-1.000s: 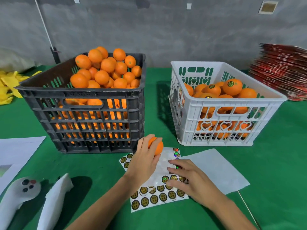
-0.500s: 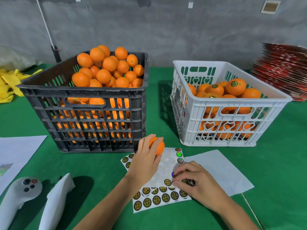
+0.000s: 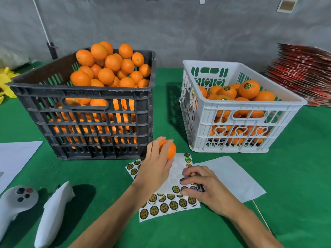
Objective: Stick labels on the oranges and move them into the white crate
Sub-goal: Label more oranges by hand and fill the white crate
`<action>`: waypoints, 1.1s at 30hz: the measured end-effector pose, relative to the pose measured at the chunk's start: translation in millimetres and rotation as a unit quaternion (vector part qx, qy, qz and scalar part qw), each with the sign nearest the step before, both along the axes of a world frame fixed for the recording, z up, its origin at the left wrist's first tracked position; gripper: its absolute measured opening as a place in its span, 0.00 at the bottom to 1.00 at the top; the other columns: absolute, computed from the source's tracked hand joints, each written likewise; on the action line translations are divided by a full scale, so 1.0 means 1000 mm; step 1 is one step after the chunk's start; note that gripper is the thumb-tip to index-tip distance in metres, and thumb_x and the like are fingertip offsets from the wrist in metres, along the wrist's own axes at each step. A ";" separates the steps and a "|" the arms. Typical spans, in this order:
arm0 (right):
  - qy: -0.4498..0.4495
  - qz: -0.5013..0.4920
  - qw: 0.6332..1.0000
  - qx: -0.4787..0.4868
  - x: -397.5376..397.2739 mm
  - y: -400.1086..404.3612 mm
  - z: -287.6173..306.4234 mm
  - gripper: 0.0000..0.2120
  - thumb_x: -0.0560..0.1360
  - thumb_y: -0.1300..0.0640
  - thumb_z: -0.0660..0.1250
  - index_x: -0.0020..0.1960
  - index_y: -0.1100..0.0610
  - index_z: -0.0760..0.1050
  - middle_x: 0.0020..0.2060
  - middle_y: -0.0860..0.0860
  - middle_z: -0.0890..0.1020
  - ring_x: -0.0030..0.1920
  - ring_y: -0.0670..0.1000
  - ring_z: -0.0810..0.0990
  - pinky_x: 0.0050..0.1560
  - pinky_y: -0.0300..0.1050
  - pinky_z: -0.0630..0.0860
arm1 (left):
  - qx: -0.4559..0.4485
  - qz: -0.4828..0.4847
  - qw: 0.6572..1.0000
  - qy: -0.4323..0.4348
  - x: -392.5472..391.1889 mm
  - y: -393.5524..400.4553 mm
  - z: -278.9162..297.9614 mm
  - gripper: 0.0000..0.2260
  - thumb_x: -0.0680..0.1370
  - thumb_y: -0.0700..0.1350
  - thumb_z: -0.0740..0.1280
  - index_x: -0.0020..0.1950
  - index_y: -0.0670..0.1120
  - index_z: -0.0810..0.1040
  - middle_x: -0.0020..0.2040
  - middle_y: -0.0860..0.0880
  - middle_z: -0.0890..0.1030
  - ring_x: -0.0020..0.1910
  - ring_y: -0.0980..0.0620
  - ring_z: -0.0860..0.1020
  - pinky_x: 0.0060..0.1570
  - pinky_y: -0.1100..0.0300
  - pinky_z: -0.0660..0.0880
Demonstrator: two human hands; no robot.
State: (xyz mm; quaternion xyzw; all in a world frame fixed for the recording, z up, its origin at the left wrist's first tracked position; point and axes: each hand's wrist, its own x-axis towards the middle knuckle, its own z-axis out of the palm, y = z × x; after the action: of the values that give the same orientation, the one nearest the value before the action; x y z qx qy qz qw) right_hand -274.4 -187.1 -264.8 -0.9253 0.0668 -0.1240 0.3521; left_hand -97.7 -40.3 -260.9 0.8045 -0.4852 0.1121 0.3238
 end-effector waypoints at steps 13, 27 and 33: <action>0.029 0.011 0.996 -0.082 0.007 -0.006 0.005 0.28 0.76 0.34 0.67 0.72 0.45 0.75 0.71 0.34 0.69 0.72 0.37 0.63 0.76 0.44 0.60 | -0.004 -0.062 0.996 0.057 -0.011 0.002 -0.007 0.25 0.83 0.46 0.66 0.78 0.53 0.62 0.76 0.54 0.58 0.74 0.52 0.62 0.70 0.51 0.70; -0.187 0.047 0.927 -0.323 0.016 -0.001 -0.002 0.09 0.81 0.53 0.70 0.61 0.52 0.83 0.55 0.46 0.84 0.52 0.49 0.82 0.53 0.46 0.77 | -0.056 -0.065 0.982 0.169 -0.003 0.000 -0.013 0.27 0.82 0.47 0.67 0.78 0.57 0.61 0.76 0.57 0.57 0.73 0.54 0.65 0.69 0.60 0.70; -0.250 0.062 0.862 -0.437 0.015 0.002 -0.001 0.11 0.76 0.63 0.75 0.58 0.57 0.84 0.55 0.51 0.85 0.53 0.51 0.84 0.51 0.46 0.79 | -0.061 -0.062 0.981 0.174 -0.001 0.001 -0.014 0.26 0.82 0.47 0.67 0.78 0.57 0.61 0.76 0.57 0.57 0.73 0.54 0.66 0.68 0.58 0.71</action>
State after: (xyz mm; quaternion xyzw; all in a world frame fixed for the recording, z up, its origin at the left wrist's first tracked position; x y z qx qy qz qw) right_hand -259.7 -185.4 -265.3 -0.9243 -0.1425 -0.3457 -0.0766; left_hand -98.8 -38.9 -274.6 0.7586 -0.4627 -0.0204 0.4582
